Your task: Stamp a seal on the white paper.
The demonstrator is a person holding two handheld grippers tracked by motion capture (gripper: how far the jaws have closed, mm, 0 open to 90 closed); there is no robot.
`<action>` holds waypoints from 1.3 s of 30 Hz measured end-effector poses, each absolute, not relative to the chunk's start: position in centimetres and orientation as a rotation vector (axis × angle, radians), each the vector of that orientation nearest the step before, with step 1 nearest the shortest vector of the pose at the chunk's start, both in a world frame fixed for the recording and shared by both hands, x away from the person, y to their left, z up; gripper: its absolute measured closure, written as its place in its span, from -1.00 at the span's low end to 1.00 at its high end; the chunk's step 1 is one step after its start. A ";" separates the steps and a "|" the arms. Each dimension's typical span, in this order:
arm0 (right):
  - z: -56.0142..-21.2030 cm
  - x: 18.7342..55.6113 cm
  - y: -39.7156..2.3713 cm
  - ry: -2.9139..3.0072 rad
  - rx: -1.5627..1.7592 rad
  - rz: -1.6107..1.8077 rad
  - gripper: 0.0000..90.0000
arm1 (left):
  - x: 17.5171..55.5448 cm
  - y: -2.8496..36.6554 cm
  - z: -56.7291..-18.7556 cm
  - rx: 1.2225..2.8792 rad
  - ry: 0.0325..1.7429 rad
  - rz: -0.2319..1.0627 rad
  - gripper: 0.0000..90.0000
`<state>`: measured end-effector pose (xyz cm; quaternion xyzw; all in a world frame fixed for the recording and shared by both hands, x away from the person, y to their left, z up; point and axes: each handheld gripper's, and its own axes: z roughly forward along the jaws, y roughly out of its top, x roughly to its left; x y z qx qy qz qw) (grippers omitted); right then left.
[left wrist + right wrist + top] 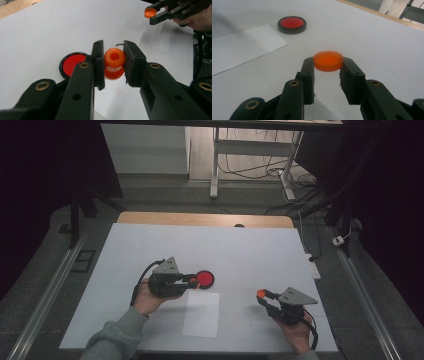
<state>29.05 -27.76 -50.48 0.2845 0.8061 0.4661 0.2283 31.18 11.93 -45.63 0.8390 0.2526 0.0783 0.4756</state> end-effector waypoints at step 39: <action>-50.6 29.1 -27.7 2.226 0.784 1.278 0.43 | 30.6 10.1 -48.6 2.161 0.595 0.111 0.59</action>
